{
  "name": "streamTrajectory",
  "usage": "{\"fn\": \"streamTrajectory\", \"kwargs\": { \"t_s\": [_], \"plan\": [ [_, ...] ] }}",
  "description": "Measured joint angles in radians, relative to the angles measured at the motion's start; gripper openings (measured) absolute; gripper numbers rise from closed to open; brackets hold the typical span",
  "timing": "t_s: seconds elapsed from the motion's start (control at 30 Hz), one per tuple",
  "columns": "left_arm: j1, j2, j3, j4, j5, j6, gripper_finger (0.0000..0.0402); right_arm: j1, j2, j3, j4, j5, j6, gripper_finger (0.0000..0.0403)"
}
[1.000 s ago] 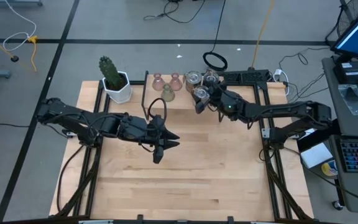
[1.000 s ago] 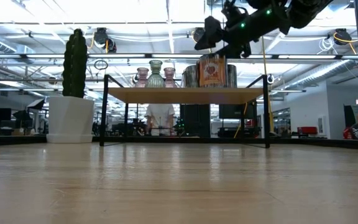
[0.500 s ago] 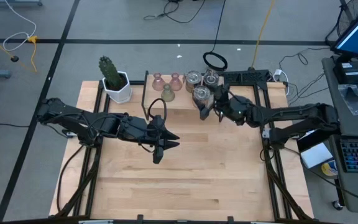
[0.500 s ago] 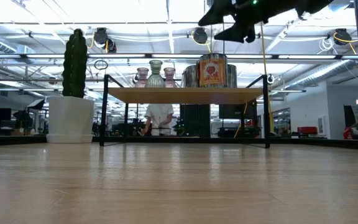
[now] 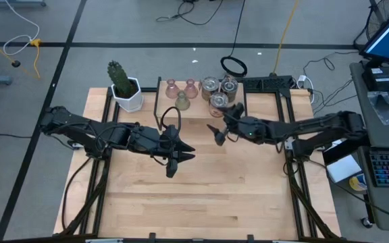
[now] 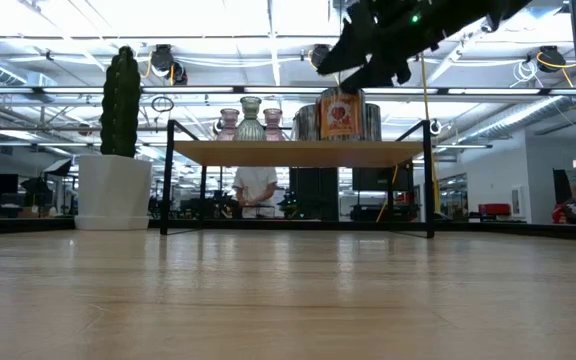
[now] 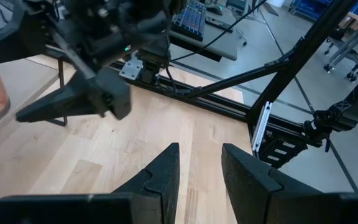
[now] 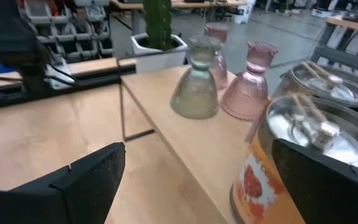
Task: Pick & Place candle stick holders
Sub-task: Put the orange scented candle on the shelf, then return to Home Position
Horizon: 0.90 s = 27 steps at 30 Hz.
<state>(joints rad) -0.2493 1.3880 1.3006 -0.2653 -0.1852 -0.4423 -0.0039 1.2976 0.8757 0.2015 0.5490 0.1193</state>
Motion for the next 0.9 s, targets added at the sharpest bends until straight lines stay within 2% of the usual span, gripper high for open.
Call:
{"fn": "streamTrajectory", "kwargs": {
  "t_s": [0.33, 0.5, 0.57, 0.73, 0.9],
  "plan": [
    [-0.006, 0.0, 0.0, 0.0, 0.0, 0.012, 0.012, -0.023, 0.012, 0.0, 0.0, -0.006, 0.002, 0.0396],
    [-0.006, 0.0, 0.0, -0.001, 0.0, 0.013, 0.012, 0.018, 0.012, 0.0, 0.009, -0.105, 0.06, 0.0396],
    [-0.006, 0.0, 0.0, -0.01, 0.0, 0.015, 0.012, 0.042, 0.007, 0.0, 0.002, -0.11, 0.076, 0.0396],
    [-0.007, -0.011, 0.0, -0.092, 0.021, -0.016, 0.012, 0.072, -0.075, 0.0, -0.048, -0.107, 0.078, 0.0396],
    [-0.006, -0.013, 0.0, -0.217, 0.056, -0.016, 0.012, 0.072, -0.23, 0.0, -0.227, -0.108, -0.004, 0.0396]
  ]
}}
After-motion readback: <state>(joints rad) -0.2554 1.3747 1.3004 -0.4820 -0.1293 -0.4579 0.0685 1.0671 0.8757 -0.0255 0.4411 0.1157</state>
